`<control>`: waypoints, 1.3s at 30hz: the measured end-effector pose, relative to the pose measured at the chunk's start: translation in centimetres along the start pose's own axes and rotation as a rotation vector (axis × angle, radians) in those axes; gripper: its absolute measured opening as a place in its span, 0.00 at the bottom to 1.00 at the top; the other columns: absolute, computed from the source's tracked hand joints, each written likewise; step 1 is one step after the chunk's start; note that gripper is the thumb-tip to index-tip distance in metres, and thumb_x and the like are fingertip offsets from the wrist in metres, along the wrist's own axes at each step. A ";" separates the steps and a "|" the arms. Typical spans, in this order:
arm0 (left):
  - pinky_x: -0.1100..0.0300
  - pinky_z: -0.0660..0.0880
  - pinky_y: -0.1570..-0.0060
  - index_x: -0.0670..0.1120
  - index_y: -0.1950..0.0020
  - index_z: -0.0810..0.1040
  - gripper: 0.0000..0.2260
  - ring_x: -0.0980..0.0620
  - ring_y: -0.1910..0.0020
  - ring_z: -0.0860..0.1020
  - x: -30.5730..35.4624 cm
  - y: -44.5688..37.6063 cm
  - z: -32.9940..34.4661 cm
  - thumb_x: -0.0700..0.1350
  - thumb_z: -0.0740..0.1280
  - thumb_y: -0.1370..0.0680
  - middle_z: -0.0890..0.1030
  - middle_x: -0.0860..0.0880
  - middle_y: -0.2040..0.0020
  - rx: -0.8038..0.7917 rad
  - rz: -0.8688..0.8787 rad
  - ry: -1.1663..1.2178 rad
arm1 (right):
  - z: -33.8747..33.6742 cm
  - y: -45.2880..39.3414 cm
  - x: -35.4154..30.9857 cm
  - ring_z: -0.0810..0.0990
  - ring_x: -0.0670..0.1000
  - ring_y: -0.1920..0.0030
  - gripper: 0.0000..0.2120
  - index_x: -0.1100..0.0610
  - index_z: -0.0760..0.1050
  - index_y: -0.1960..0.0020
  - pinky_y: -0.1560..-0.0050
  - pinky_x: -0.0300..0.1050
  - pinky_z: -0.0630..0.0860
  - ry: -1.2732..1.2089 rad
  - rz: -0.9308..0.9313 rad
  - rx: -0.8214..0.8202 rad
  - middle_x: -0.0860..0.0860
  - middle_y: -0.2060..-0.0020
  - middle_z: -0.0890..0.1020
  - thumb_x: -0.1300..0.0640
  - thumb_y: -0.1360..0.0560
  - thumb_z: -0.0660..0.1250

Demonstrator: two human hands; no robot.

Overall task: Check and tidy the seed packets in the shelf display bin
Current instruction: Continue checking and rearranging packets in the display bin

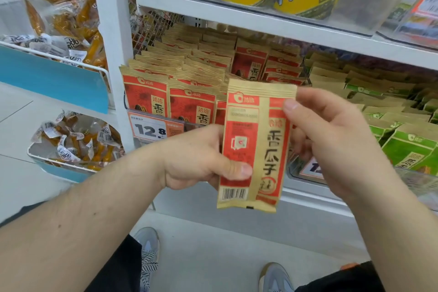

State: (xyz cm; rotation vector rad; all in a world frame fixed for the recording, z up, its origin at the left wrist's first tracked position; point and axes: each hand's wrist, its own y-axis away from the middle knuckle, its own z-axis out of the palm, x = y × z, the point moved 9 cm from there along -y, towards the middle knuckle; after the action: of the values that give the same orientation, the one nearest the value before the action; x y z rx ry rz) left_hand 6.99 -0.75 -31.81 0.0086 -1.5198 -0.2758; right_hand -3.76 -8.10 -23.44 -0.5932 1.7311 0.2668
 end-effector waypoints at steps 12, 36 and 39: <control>0.57 0.81 0.68 0.39 0.50 0.83 0.15 0.47 0.62 0.84 3.4 1.1 -4.0 0.41 0.70 0.35 0.85 0.41 0.56 0.377 0.225 0.189 | 1.6 0.0 1.3 0.67 0.44 0.82 0.19 0.60 0.73 0.69 0.81 0.33 0.61 -0.140 0.061 -0.074 0.50 0.79 0.77 0.58 0.20 0.62; 0.50 0.83 0.62 0.43 0.44 0.82 0.15 0.45 0.55 0.85 2.8 0.9 -2.6 0.41 0.69 0.31 0.84 0.40 0.47 0.273 0.120 0.281 | 2.8 -0.3 3.6 0.84 0.54 0.64 0.19 0.60 0.79 0.44 0.61 0.47 0.78 -0.253 0.194 -0.454 0.57 0.58 0.86 0.54 0.32 0.77; 0.50 0.83 0.60 0.42 0.42 0.81 0.16 0.44 0.54 0.84 2.8 0.9 -2.9 0.41 0.69 0.30 0.83 0.39 0.45 0.258 0.122 0.295 | 3.3 0.2 3.1 0.80 0.70 0.47 0.36 0.60 0.74 0.37 0.44 0.74 0.62 -0.268 0.156 -0.589 0.63 0.46 0.83 0.54 0.41 0.83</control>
State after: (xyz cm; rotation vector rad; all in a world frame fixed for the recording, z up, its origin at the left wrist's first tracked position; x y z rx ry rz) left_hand 10.07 -0.89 -29.06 0.1547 -1.2471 0.0210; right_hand -1.58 -7.10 -27.26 -0.8019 1.4311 0.9435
